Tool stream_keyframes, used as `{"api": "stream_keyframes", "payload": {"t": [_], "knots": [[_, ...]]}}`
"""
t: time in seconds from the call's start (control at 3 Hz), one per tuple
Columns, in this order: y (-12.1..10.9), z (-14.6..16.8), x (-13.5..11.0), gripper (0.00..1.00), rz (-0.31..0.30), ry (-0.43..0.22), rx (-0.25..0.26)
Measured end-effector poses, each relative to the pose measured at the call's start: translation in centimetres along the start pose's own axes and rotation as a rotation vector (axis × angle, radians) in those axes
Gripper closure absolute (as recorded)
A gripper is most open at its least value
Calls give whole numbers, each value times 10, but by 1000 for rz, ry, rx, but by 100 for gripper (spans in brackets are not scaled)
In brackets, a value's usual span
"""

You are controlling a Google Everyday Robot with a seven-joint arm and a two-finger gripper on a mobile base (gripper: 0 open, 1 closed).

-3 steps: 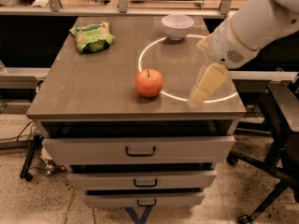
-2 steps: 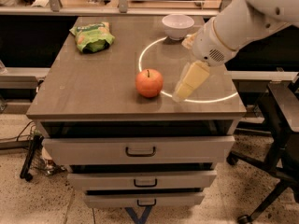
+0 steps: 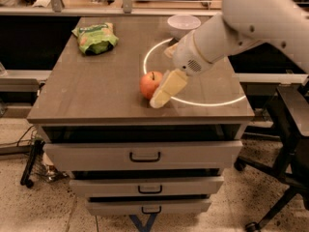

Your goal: Place apple into white bowl

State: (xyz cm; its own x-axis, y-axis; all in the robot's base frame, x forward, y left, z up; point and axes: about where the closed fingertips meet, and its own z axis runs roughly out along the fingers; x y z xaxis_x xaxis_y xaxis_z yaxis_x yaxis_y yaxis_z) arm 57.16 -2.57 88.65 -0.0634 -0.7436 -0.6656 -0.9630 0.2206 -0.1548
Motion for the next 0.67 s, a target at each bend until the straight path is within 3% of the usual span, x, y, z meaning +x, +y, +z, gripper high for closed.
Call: {"api": "stream_keyframes", "payload": {"t": [0.33, 0.67], "knots": [[4, 22, -1, 0, 17, -20, -3], [7, 38, 1, 18, 52, -41, -9]]}}
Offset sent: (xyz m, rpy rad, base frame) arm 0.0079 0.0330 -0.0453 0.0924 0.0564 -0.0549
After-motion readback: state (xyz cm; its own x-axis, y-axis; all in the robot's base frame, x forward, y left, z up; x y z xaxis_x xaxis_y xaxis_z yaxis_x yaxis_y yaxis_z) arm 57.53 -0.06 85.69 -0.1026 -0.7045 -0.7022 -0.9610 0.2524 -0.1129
